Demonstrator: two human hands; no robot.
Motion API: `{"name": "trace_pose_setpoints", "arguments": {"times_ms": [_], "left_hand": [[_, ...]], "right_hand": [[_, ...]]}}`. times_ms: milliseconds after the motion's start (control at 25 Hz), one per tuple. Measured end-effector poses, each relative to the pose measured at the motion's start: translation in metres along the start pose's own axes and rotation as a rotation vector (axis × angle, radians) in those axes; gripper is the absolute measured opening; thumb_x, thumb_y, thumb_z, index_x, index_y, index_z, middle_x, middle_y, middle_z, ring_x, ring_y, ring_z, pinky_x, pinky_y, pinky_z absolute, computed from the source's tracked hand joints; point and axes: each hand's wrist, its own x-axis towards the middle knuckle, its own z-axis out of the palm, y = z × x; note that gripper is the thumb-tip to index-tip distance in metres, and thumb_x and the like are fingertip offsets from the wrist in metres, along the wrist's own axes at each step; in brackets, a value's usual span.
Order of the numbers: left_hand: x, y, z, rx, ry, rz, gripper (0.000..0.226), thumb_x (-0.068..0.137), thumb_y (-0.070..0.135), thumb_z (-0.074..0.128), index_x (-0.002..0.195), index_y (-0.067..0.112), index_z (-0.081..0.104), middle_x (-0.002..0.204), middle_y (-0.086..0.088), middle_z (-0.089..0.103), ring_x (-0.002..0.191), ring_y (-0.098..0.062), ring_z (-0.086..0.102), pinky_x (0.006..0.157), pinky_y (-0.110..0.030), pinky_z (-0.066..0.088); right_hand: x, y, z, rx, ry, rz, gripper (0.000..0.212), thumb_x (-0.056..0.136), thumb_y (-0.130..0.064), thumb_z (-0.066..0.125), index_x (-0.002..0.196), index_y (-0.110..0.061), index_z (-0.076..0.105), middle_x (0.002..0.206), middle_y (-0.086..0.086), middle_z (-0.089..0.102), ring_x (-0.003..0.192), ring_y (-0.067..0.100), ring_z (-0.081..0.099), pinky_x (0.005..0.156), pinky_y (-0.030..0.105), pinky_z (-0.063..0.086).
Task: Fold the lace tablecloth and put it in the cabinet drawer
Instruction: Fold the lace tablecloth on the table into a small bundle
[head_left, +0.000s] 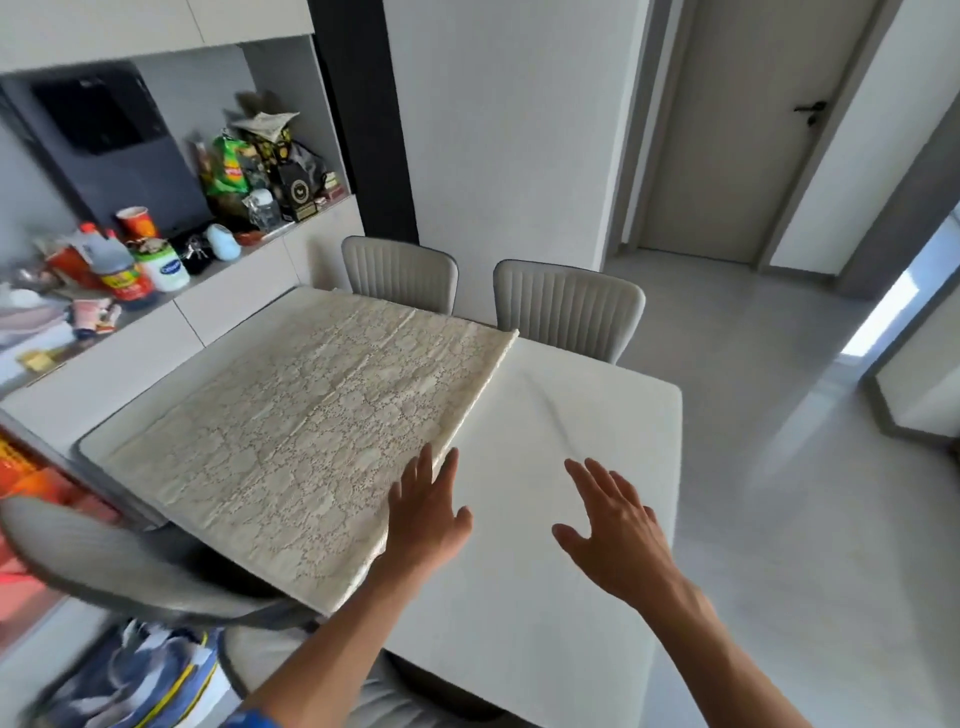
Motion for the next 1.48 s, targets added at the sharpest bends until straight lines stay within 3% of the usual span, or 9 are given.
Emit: {"name": "trace_pose_setpoints", "arguments": {"times_ms": [320, 520, 760, 920, 1120, 1320, 1480], "left_hand": [[0.001, 0.084, 0.025, -0.012, 0.127, -0.284, 0.077, 0.091, 0.034, 0.053, 0.154, 0.025, 0.01, 0.164, -0.008, 0.004, 0.149, -0.029, 0.011, 0.119, -0.049, 0.016], [-0.041, 0.154, 0.069, -0.084, 0.108, -0.499, 0.081, 0.092, 0.035, 0.049, 0.154, 0.031, -0.004, 0.164, -0.006, -0.001, 0.15, -0.026, 0.005, 0.121, -0.048, 0.012], [-0.06, 0.159, 0.093, -0.113, 0.173, -0.717, 0.081, 0.092, 0.034, 0.05, 0.154, 0.029, -0.001, 0.164, -0.007, 0.003, 0.15, -0.026, 0.008, 0.12, -0.048, 0.015], [-0.041, 0.156, 0.101, -0.183, 0.156, -0.79, 0.079, 0.093, 0.034, 0.048, 0.154, 0.03, -0.002, 0.164, -0.006, 0.002, 0.15, -0.028, 0.007, 0.12, -0.05, 0.014], [-0.005, 0.151, 0.106, -0.207, 0.153, -0.835, 0.077, 0.094, 0.037, 0.045, 0.154, 0.031, -0.003, 0.164, -0.003, 0.001, 0.15, -0.026, 0.006, 0.12, -0.049, 0.011], [0.05, 0.125, 0.117, -0.184, 0.124, -0.962, 0.076, 0.092, 0.036, 0.045, 0.154, 0.028, 0.001, 0.164, -0.003, 0.006, 0.149, -0.024, 0.011, 0.119, -0.049, 0.013], [0.117, 0.084, 0.138, -0.073, 0.094, -1.027, 0.076, 0.093, 0.032, 0.042, 0.155, 0.024, -0.001, 0.163, -0.003, 0.013, 0.147, -0.022, 0.016, 0.119, -0.047, 0.013]], "right_hand": [[0.05, 0.119, -0.045, -0.027, -0.11, -0.204, 0.075, 0.091, -0.041, 0.054, 0.153, -0.032, 0.013, 0.163, -0.006, 0.012, 0.15, 0.022, 0.011, 0.113, 0.045, 0.028], [0.066, 0.187, -0.046, -0.124, -0.249, -0.371, 0.074, 0.092, -0.042, 0.051, 0.153, -0.032, 0.01, 0.164, -0.007, 0.008, 0.15, 0.022, 0.008, 0.113, 0.042, 0.027], [0.099, 0.165, -0.032, -0.128, -0.335, -0.622, 0.072, 0.093, -0.039, 0.049, 0.153, -0.03, 0.011, 0.164, -0.004, 0.005, 0.15, 0.023, 0.008, 0.115, 0.042, 0.027], [0.13, 0.171, -0.029, -0.198, -0.366, -0.647, 0.071, 0.094, -0.039, 0.047, 0.153, -0.032, 0.008, 0.164, -0.006, -0.004, 0.151, 0.023, 0.005, 0.116, 0.041, 0.027], [0.191, 0.176, -0.024, -0.299, -0.401, -0.619, 0.07, 0.094, -0.04, 0.047, 0.153, -0.031, 0.01, 0.164, -0.006, -0.001, 0.15, 0.023, 0.008, 0.115, 0.039, 0.027], [0.276, 0.141, 0.026, -0.401, -0.492, -0.693, 0.068, 0.094, -0.036, 0.046, 0.153, -0.029, 0.013, 0.164, -0.004, 0.003, 0.149, 0.023, 0.011, 0.114, 0.039, 0.029], [0.363, 0.108, 0.097, -0.495, -0.463, -0.819, 0.065, 0.092, -0.029, 0.042, 0.152, -0.024, 0.019, 0.163, 0.0, 0.015, 0.147, 0.025, 0.018, 0.11, 0.039, 0.031]]}}
